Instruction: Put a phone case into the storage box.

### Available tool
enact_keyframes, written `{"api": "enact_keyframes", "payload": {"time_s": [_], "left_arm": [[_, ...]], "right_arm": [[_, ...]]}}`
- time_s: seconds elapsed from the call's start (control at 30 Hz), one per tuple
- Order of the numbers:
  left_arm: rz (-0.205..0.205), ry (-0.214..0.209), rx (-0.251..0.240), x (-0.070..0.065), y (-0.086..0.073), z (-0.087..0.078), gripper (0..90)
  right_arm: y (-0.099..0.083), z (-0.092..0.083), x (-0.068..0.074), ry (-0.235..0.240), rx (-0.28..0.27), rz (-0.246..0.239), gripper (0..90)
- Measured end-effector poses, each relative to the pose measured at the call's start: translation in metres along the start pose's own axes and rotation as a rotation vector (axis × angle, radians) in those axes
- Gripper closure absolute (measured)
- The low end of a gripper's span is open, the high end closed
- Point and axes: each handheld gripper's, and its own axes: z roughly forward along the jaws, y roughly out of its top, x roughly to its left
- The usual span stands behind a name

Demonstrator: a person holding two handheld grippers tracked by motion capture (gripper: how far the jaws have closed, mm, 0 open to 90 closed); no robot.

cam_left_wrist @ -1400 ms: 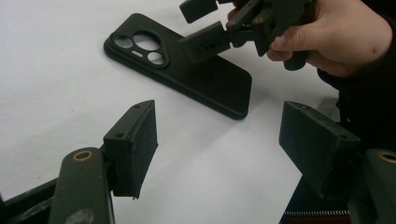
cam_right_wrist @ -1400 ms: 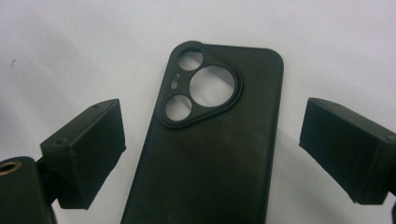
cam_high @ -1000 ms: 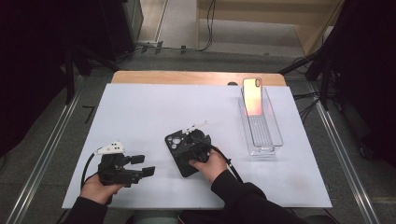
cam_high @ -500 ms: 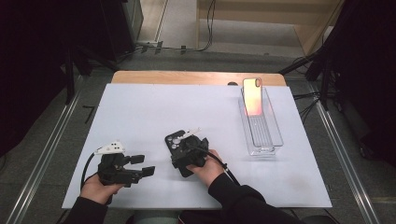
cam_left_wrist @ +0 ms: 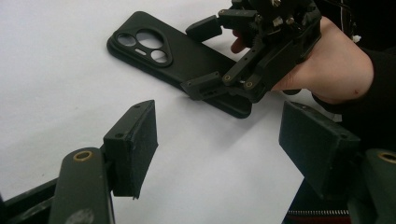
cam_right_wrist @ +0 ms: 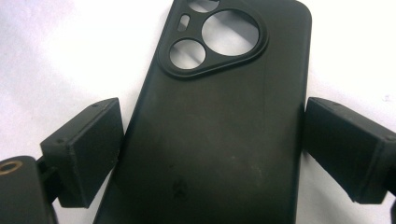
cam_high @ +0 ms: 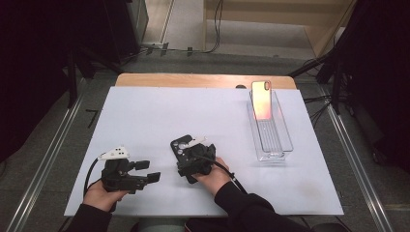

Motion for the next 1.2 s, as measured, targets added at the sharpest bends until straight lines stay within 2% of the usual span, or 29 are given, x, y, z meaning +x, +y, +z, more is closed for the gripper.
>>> {"api": "enact_keyframes", "payload": {"time_s": [0.27, 0.67, 0.87, 1.2], "left_arm": [[0.001, -0.002, 0.002, 0.0, 0.0, 0.0, 28.3], [-0.004, -0.008, 0.005, 0.0, 0.0, 0.0, 28.3], [-0.007, -0.007, 0.001, 0.0, 0.0, 0.0, 28.3], [-0.012, -0.012, 0.001, 0.0, 0.001, 0.001, 28.3]], "right_arm": [[-0.001, -0.002, -0.001, -0.001, -0.008, -0.002, 9.4], [-0.003, -0.004, -0.006, 0.023, -0.028, -0.002, 12.7], [-0.002, -0.009, -0.012, 0.06, -0.026, 0.028, 13.1], [0.008, -0.033, -0.03, 0.084, -0.086, 0.078, 13.2]]}}
